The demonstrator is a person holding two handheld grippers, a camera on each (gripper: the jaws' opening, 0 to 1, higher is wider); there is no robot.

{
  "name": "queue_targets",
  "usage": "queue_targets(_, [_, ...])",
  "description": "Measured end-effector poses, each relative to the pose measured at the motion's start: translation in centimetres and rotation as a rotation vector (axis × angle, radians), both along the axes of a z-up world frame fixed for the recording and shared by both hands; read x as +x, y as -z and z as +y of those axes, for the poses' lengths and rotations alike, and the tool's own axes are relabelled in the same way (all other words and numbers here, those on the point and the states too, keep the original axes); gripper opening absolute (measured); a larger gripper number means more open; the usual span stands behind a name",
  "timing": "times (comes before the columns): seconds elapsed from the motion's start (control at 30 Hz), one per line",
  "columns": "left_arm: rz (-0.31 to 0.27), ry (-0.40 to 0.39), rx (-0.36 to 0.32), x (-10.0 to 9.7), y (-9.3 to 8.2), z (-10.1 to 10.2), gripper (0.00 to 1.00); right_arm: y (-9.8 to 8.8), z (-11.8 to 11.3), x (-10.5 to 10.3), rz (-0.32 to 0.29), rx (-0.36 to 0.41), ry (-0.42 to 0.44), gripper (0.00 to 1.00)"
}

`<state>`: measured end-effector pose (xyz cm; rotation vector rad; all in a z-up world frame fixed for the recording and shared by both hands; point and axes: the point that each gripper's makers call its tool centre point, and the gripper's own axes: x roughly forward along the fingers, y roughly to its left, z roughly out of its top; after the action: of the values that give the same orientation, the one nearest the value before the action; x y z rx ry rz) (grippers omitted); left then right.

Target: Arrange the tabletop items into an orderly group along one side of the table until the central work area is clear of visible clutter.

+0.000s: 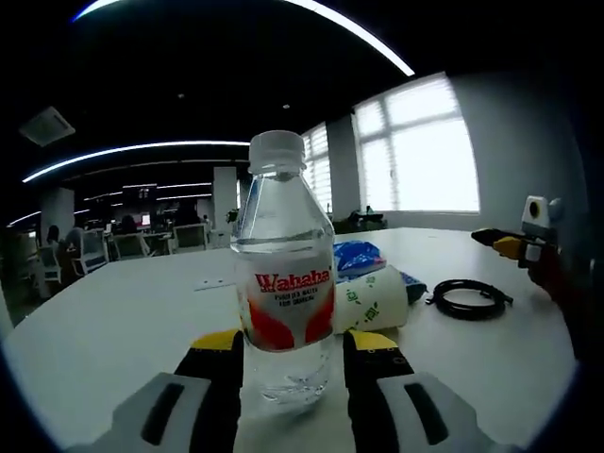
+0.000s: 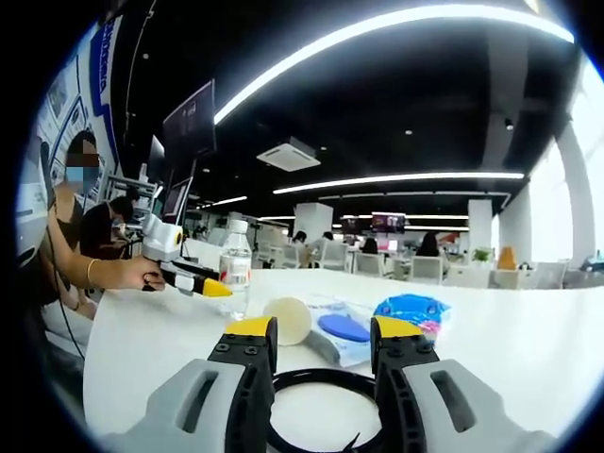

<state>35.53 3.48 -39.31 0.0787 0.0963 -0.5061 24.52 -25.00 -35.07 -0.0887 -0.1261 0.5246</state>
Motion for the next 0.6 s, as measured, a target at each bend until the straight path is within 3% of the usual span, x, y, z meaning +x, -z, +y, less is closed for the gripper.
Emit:
queue_targets(0.47, [0.008,-0.004,-0.027,-0.38,0.44,0.15,0.4,0.16,-0.3,0.23,0.014,0.015,0.009,0.37])
queue_targets(0.6, [-0.019,-0.013,0.007,-0.01,0.62,0.5,0.35,0.2,-0.41,0.3,0.015,0.015,0.014,0.37])
